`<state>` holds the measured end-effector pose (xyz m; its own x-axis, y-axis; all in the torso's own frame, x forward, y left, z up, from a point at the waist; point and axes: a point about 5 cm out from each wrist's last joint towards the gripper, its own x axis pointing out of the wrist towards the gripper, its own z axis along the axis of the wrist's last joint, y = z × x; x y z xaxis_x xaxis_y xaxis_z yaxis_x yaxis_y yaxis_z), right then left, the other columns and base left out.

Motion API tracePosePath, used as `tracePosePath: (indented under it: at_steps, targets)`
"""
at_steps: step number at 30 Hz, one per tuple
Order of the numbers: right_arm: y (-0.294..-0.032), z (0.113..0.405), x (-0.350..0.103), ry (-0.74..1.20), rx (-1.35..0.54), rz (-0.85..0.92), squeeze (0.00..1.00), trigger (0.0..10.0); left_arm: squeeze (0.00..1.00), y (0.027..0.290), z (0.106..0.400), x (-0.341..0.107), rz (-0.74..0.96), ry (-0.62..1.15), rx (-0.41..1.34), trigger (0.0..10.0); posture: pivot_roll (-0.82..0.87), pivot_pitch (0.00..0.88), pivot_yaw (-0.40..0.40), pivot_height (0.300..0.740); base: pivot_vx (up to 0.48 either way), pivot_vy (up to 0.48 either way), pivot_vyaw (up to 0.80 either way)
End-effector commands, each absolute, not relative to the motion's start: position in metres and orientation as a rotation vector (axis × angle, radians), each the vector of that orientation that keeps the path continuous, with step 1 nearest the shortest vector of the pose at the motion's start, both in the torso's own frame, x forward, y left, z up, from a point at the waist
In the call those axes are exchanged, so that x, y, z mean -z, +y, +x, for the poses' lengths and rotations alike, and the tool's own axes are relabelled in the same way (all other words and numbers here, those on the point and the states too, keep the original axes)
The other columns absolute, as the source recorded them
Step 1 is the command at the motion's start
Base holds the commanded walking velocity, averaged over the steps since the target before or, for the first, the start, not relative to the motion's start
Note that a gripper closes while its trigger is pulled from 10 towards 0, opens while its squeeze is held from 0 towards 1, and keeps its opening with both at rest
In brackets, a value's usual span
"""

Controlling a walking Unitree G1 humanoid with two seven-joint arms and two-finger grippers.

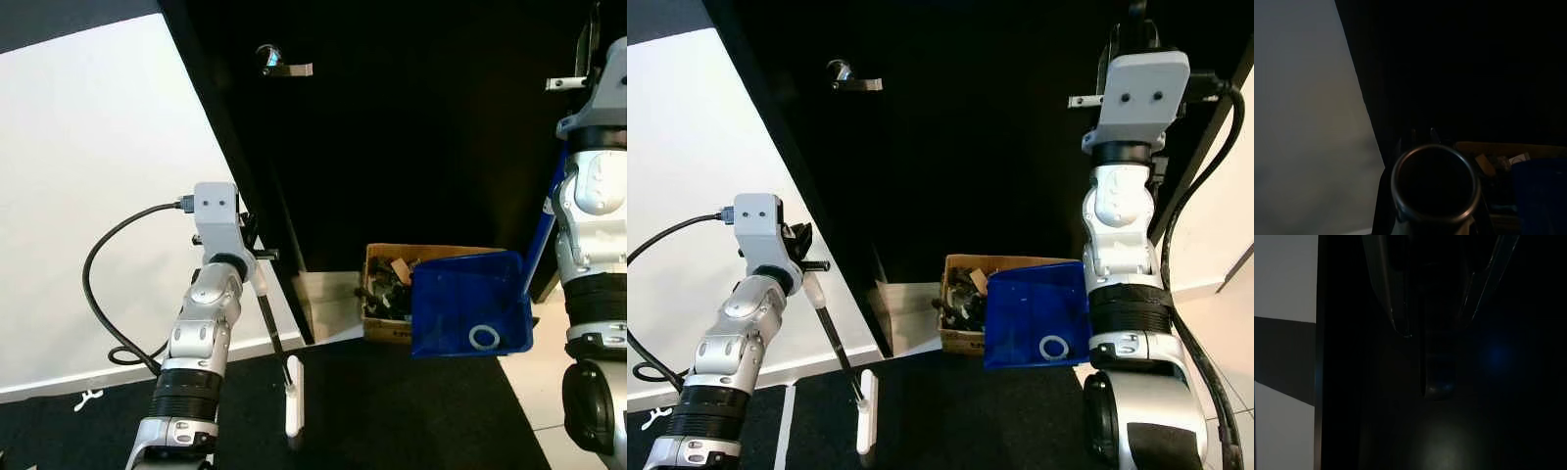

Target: Sweep floor

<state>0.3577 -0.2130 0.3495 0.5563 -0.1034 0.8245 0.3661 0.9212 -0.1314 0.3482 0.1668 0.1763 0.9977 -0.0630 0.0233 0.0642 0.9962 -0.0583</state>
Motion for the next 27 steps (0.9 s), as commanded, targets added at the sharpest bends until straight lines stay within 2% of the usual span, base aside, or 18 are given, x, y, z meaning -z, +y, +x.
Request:
tracePosePath:
  at_steps: [1,7,19,27]
  targets:
    - [-0.207,0.354,-0.364,-1.028,0.271,-0.306,0.0,10.0,0.0,0.176,0.345,-0.181,-0.016,-0.038,0.046,10.0,-0.02,0.152,0.171,0.74,0.0,0.0,0.0]
    - [-0.207,0.355,-0.366,-1.034,0.285,-0.3,0.0,10.0,0.0,0.176,0.344,-0.181,-0.016,-0.036,0.047,10.0,-0.02,0.152,0.171,0.74,0.0,0.0,0.0]
    - [-0.186,0.356,-0.382,-1.166,0.248,-0.58,0.0,10.0,0.0,0.177,0.34,-0.181,-0.018,-0.035,0.045,10.0,-0.01,0.137,0.152,0.74,0.0,0.0,0.0]
    - [-0.174,0.356,-0.385,-1.218,0.222,-0.681,0.0,10.0,0.0,0.177,0.337,-0.18,-0.021,-0.036,0.04,10.0,0.0,0.131,0.141,0.74,0.0,0.0,0.0]
